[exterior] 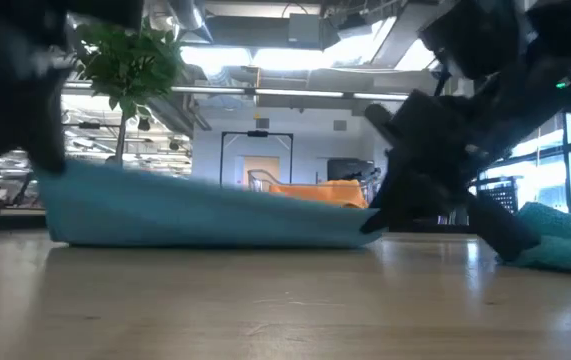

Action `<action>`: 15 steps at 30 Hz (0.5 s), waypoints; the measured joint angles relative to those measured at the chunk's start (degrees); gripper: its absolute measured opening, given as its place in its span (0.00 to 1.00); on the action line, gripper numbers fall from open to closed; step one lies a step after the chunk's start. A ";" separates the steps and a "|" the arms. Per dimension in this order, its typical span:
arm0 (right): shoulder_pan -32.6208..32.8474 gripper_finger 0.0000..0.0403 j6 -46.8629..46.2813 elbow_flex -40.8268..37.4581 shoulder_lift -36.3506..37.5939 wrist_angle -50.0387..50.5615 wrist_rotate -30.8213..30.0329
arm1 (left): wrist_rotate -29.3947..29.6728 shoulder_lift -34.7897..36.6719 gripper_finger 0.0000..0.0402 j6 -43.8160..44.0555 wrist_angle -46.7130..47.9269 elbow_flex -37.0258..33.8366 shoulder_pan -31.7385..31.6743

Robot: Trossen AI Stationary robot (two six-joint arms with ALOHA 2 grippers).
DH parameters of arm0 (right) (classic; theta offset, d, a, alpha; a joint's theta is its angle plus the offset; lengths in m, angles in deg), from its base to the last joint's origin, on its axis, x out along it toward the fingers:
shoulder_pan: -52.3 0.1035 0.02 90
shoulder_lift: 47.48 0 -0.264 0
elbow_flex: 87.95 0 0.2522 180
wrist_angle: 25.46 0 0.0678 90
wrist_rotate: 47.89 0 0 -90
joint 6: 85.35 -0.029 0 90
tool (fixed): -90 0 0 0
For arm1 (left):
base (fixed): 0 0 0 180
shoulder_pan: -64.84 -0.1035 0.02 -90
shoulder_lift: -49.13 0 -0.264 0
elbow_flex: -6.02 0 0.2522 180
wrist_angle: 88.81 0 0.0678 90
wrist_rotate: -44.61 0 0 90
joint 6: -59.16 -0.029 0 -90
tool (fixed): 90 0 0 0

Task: Fold microfiber towels
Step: Fold the top blue microfiber towel

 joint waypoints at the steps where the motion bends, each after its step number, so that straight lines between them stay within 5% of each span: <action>1: 0.83 0.04 0.88 -0.13 0.81 0.43 -1.57 | 0.58 0.00 0.00 0.14 2.80 1.99 0.18; 9: 8.64 0.06 7.12 -0.07 11.07 0.05 -15.21 | 3.55 0.26 0.00 -1.78 11.53 14.22 1.00; 15: 12.76 0.02 3.96 1.43 20.20 -0.51 -15.57 | 10.68 0.48 0.00 -1.92 11.38 20.43 1.84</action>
